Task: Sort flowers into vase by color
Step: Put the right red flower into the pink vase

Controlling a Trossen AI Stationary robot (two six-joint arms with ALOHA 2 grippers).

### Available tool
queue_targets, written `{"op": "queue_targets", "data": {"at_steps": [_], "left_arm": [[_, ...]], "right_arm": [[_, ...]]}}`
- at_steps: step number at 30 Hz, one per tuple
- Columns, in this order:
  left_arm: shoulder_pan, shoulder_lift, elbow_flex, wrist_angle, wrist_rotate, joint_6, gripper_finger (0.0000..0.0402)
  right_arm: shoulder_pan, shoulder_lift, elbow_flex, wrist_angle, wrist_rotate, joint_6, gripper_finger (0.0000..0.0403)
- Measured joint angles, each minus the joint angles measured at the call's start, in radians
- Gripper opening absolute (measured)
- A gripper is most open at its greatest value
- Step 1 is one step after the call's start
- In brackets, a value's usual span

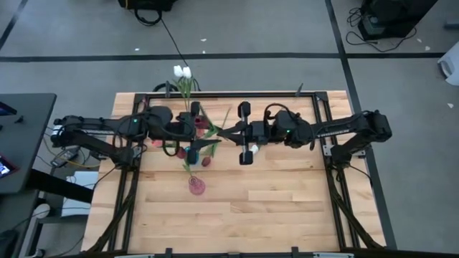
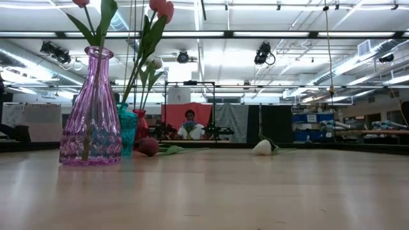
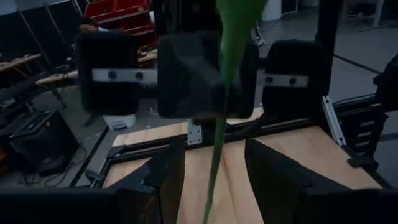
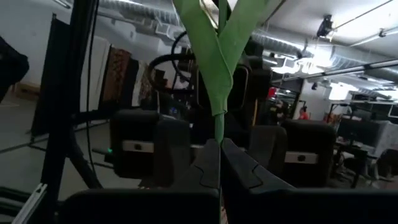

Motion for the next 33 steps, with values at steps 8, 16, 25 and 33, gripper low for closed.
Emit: {"op": "queue_targets", "data": {"at_steps": [8, 16, 25, 33], "left_arm": [[-0.004, 0.000, 0.000, -0.003, -0.005, -0.011, 0.0135], [-0.003, 0.000, 0.000, -0.010, -0.010, -0.011, 0.0022], [-0.002, -0.090, 0.000, -0.049, -0.020, -0.011, 0.0014], [-0.001, -0.315, 0.000, -0.111, 0.159, -0.062, 0.0014]], "right_arm": [[-0.001, 0.029, 0.015, 0.022, 0.003, -0.001, 0.0007], [0.000, 0.029, 0.015, 0.023, 0.026, -0.004, 0.0017], [-0.001, -0.035, 0.013, -0.103, 0.029, 0.043, 0.0085], [-0.001, -0.245, 0.014, -0.411, 0.067, 0.062, 0.0116]]}}
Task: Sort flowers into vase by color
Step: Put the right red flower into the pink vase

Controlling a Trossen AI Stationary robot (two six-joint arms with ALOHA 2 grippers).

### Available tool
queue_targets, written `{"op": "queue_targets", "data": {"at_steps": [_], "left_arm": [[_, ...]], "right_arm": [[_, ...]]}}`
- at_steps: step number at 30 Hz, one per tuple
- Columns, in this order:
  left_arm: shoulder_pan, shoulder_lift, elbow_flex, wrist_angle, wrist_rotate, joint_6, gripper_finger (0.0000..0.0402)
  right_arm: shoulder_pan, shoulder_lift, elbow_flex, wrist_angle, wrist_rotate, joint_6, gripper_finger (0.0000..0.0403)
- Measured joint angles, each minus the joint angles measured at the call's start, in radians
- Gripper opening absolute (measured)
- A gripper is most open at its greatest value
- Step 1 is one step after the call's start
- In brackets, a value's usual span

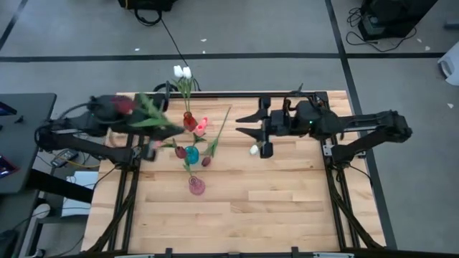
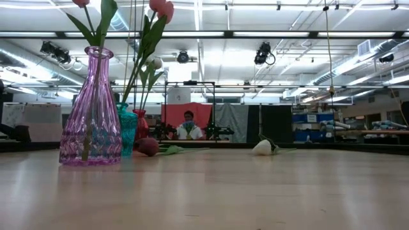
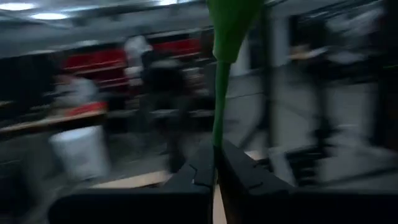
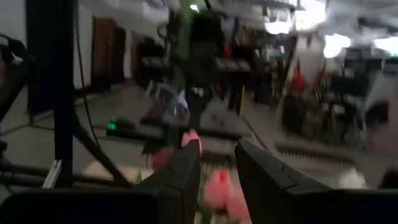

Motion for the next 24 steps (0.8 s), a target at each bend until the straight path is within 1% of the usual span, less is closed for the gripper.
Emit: {"op": "queue_targets", "data": {"at_steps": [2, 3, 6, 7, 8, 11, 13, 16, 20, 24], "left_arm": [[0.000, -0.040, 0.000, -0.046, 0.085, -0.026, 0.0014], [-0.001, -0.059, 0.000, -0.092, 0.106, -0.041, 0.0014], [0.000, -0.110, -0.001, -0.239, 0.109, -0.072, 0.0014], [0.000, -0.121, -0.013, -0.262, 0.108, -0.084, 0.0014], [-0.002, -0.130, -0.029, -0.258, 0.116, -0.101, 0.0014], [-0.038, -0.136, -0.092, -0.160, 0.213, -0.205, 0.0014], [-0.075, -0.121, -0.135, -0.132, 0.219, -0.237, 0.0014], [-0.144, -0.078, -0.175, -0.132, 0.163, -0.216, 0.0014], [-0.246, -0.022, -0.175, -0.119, 0.034, -0.168, 0.0014], [-0.351, 0.035, -0.175, -0.131, -0.118, -0.119, 0.0014]], "right_arm": [[0.000, -0.033, -0.019, -0.060, 0.028, 0.027, 0.0115], [0.000, -0.049, -0.040, -0.074, 0.035, 0.043, 0.0115], [0.001, -0.090, -0.117, -0.073, 0.045, 0.095, 0.0115], [0.002, -0.103, -0.147, -0.061, 0.057, 0.111, 0.0115], [0.003, -0.119, -0.175, -0.048, 0.070, 0.121, 0.0115], [0.003, -0.162, -0.256, 0.001, 0.130, 0.147, 0.0114], [0.003, -0.188, -0.300, 0.032, 0.161, 0.151, 0.0114], [0.003, -0.223, -0.359, 0.084, 0.184, 0.152, 0.0114], [0.003, -0.264, -0.408, 0.119, 0.191, 0.174, 0.0114], [0.006, -0.289, -0.432, 0.104, 0.188, 0.203, 0.0114]]}}
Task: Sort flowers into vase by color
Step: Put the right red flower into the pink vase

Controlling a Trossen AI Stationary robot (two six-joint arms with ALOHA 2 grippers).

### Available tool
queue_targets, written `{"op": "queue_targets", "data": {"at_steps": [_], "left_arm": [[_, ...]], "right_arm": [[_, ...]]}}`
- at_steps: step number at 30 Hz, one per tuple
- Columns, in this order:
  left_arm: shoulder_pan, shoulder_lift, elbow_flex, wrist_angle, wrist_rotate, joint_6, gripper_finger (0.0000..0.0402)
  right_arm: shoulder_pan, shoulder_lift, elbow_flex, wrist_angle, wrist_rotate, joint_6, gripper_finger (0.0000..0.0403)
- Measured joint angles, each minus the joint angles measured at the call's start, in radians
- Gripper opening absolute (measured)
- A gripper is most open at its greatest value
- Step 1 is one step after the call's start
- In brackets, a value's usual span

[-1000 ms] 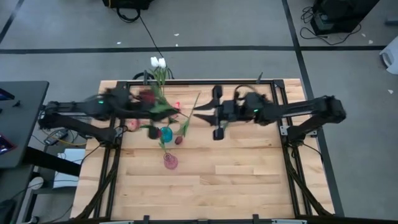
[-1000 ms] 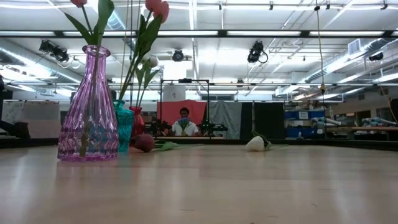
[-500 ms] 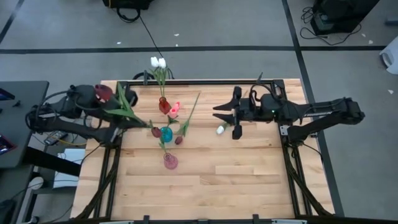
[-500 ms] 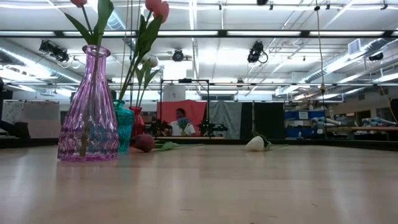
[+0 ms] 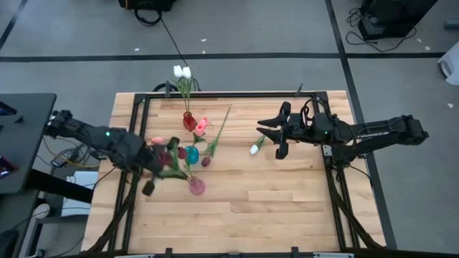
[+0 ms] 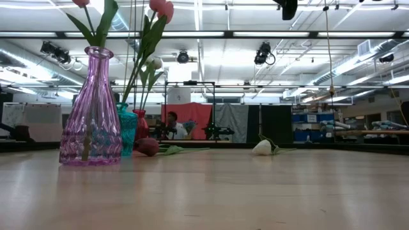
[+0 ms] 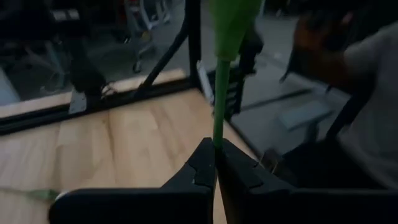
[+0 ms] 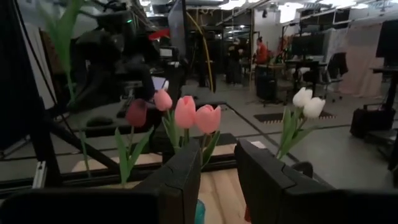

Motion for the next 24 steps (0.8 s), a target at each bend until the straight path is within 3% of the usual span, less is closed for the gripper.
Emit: {"op": "queue_targets", "data": {"at_steps": [9, 18, 24], "left_arm": [[-0.120, 0.092, -0.002, -0.030, -0.221, -0.022, 0.0014], [-0.208, 0.071, -0.001, -0.132, -0.414, -0.124, 0.0014], [-0.239, 0.080, -0.001, -0.136, -0.468, -0.120, 0.0014]], "right_arm": [[0.003, 0.042, -0.009, -0.013, -0.001, 0.046, 0.0114], [0.016, 0.063, -0.008, -0.011, -0.001, 0.051, 0.0114], [0.016, 0.063, -0.008, 0.003, 0.003, 0.043, 0.0114]]}}
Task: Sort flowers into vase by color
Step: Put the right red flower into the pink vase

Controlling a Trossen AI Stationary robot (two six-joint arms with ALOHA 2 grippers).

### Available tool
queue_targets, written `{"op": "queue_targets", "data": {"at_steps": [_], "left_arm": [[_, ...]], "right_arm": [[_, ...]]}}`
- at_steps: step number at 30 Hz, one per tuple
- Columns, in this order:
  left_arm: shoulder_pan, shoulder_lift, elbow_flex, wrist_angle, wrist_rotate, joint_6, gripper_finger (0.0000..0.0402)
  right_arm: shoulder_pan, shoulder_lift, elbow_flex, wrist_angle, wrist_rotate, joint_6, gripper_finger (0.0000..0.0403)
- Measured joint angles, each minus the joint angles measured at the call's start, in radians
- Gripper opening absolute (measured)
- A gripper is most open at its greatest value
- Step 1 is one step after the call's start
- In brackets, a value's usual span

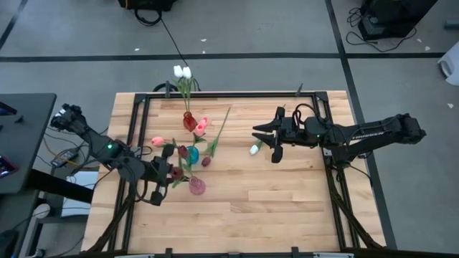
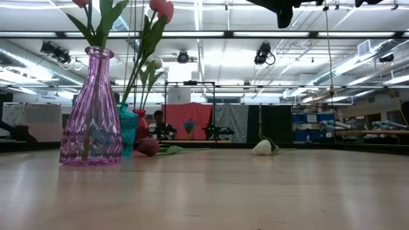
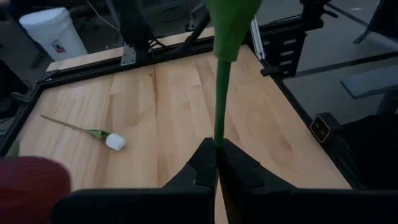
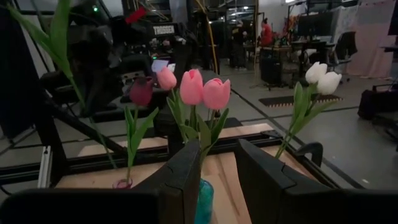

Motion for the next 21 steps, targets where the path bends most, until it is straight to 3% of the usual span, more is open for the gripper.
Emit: {"op": "queue_targets", "data": {"at_steps": [4, 10, 17, 21], "left_arm": [[-0.037, -0.023, 0.036, -0.009, -0.031, 0.004, 0.0014], [-0.133, -0.062, 0.094, -0.147, -0.210, -0.026, 0.0014], [-0.254, -0.074, 0.096, -0.199, -0.153, -0.145, 0.0014], [-0.332, -0.072, 0.093, -0.197, -0.027, -0.261, 0.0014]], "right_arm": [[0.000, 0.000, 0.000, 0.001, 0.000, 0.002, 0.0114], [0.000, 0.000, 0.000, 0.000, 0.000, 0.001, 0.0114], [0.000, 0.000, 0.000, -0.001, 0.000, 0.001, 0.0114], [0.000, 0.000, 0.000, -0.002, 0.000, 0.000, 0.0114]]}}
